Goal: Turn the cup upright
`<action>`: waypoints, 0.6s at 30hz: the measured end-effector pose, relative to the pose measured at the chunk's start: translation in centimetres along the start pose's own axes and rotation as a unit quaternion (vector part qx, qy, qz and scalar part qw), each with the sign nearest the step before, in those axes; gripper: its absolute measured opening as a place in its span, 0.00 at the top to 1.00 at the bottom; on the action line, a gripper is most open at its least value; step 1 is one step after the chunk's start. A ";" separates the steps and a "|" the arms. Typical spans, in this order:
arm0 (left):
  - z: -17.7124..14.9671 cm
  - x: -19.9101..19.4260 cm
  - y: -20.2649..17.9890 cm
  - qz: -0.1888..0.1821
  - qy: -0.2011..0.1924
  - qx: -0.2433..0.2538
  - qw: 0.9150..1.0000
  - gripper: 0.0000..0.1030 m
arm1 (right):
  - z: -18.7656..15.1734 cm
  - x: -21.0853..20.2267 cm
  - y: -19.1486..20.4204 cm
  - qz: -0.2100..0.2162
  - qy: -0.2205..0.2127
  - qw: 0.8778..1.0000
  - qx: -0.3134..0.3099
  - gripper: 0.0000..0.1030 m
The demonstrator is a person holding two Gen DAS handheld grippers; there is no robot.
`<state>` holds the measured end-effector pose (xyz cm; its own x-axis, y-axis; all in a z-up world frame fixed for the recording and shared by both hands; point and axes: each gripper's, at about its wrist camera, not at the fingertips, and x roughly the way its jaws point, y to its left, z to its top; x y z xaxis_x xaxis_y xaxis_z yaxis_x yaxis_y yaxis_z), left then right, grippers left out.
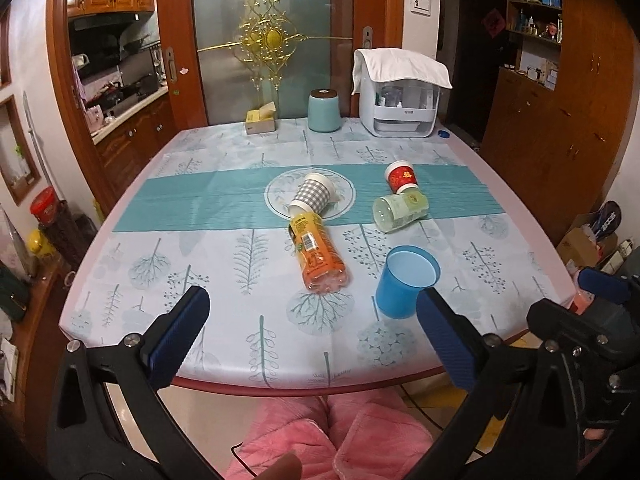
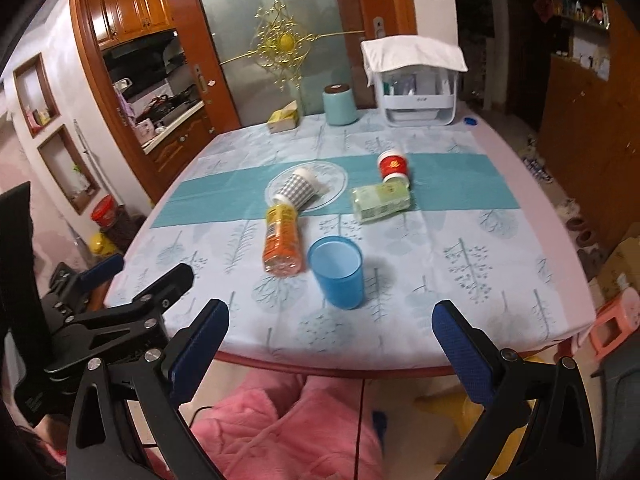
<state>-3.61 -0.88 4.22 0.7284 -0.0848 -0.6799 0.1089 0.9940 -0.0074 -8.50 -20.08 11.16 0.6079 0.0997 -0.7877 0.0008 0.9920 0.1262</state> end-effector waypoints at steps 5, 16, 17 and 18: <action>0.2 1.0 0.2 0.011 0.006 -0.004 1.000 0.00 | 0.2 1.3 -0.3 -0.007 0.011 1.000 -0.003 0.00; -0.2 2.9 1.3 0.032 0.018 -0.016 0.999 0.00 | 0.1 6.2 -1.3 -0.046 0.036 0.998 0.006 0.00; -0.2 3.2 1.4 0.033 0.021 -0.017 0.999 0.00 | 0.0 6.7 -1.5 -0.047 0.039 0.998 0.006 0.00; -0.3 3.3 1.4 0.034 0.022 -0.018 0.999 0.00 | -0.1 7.1 -1.6 -0.046 0.042 0.998 0.007 0.00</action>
<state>-1.27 0.27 1.73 0.7021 -0.0156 -0.7119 0.0363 0.9992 0.0139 -4.25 -20.94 5.34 0.5369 0.0153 -0.8435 0.0645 0.9962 0.0591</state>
